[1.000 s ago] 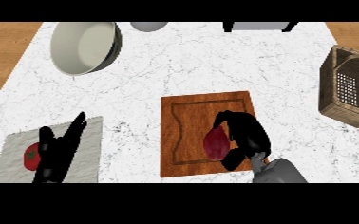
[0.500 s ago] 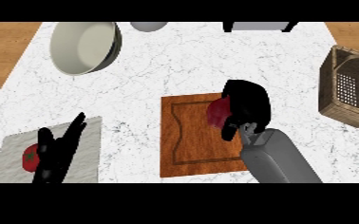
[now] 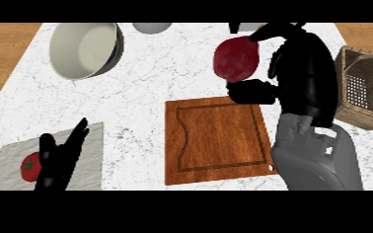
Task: Pick the pear from the cutting board and place it in the basket
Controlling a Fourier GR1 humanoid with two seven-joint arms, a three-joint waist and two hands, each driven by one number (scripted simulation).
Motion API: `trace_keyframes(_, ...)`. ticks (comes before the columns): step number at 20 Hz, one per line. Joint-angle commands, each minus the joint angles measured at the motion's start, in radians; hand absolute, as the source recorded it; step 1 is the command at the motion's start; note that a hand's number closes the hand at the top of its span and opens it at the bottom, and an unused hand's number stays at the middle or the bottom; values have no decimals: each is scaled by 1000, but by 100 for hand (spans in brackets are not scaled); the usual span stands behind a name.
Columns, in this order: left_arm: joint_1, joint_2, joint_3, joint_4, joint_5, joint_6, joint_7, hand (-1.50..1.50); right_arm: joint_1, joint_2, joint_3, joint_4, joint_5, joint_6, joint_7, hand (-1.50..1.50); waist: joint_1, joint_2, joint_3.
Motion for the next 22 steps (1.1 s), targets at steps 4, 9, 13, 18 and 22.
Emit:
trace_keyframes(4,2,11,27,63,33,-36,34,0,-238,-48,-193,-136,46,126,207,150,-1,5,-12)
trace_keyframes(9,1,-12,-2,19,4,-10,58,0,-389,-151,-357,-80,19,201,217,150,5,7,-11)
trace_keyframes(13,12,-20,-8,56,-1,-30,9,0,-465,-250,-454,4,-28,254,182,150,5,9,-12)
trace_keyframes(18,12,-25,3,42,6,-24,30,0,-462,-377,-588,128,-88,277,83,150,7,11,-11)
trace_keyframes(22,10,6,25,13,27,-53,67,0,-393,-466,-676,194,-161,295,-39,150,6,12,-10)
